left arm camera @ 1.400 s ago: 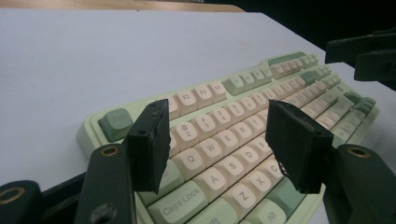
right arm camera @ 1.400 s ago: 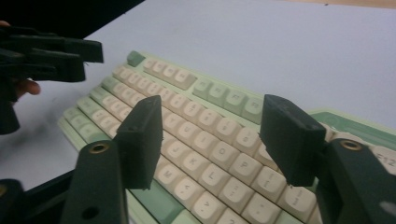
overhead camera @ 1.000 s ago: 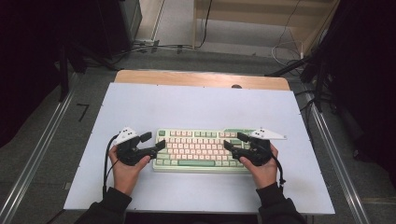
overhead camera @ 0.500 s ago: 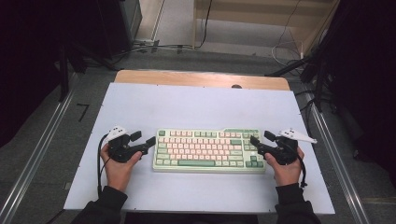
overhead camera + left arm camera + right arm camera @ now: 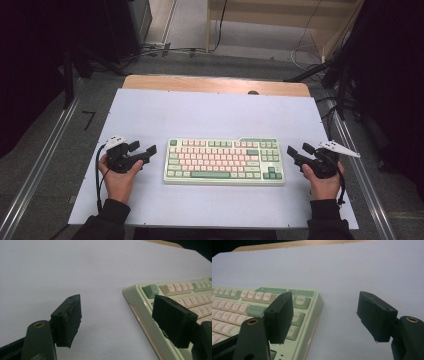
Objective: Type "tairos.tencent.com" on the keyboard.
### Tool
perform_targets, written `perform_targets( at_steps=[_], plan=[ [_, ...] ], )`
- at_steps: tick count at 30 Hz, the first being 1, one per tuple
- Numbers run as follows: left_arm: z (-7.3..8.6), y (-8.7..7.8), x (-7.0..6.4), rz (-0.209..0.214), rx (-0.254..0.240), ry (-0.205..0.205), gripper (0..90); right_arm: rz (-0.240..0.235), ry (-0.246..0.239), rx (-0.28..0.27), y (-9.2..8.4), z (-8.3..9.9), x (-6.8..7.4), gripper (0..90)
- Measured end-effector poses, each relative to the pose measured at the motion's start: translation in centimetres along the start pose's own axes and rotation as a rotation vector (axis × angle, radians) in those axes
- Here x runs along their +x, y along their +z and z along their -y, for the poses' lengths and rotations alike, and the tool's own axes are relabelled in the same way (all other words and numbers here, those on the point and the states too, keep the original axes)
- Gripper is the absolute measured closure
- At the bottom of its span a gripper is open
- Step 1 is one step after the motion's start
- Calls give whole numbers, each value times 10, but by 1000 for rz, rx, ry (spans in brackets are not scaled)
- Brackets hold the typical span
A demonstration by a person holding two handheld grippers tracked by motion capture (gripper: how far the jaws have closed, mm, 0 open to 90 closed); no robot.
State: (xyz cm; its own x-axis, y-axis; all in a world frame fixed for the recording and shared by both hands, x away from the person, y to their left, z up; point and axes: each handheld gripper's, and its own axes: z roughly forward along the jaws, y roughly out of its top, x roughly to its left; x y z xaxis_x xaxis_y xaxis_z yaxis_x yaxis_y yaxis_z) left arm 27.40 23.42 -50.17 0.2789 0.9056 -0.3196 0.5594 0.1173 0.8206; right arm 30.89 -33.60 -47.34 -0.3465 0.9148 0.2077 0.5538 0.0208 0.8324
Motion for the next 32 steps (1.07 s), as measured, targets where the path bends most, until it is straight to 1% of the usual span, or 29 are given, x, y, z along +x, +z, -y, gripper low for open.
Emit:
perform_targets(
  at_steps=[2,3,6,8,12,16,19,27,32],
  plan=[
    [-2,-4,0,-10,-24,3,246,13,-3,-3,-3,1,-4,277],
    [-2,-6,0,-12,-28,1,246,21,2,-2,-5,1,-6,277],
    [-1,-8,4,-19,-28,-11,245,56,-6,3,-8,4,-12,277],
    [-1,-10,7,-22,-29,-22,245,64,2,5,-9,5,-16,277],
    [-1,-12,9,-22,-35,-27,245,81,10,0,-12,6,-22,278],
    [-1,-13,9,-17,-34,-29,245,86,22,-1,-13,6,-24,278],
    [-1,-13,10,-16,-32,-32,246,89,18,1,-12,6,-24,278],
    [-1,-12,9,-7,-24,-33,247,90,26,1,-12,6,-25,278],
    [-1,-12,9,-4,-28,-36,247,89,23,-1,-12,6,-24,278]
  ],
)
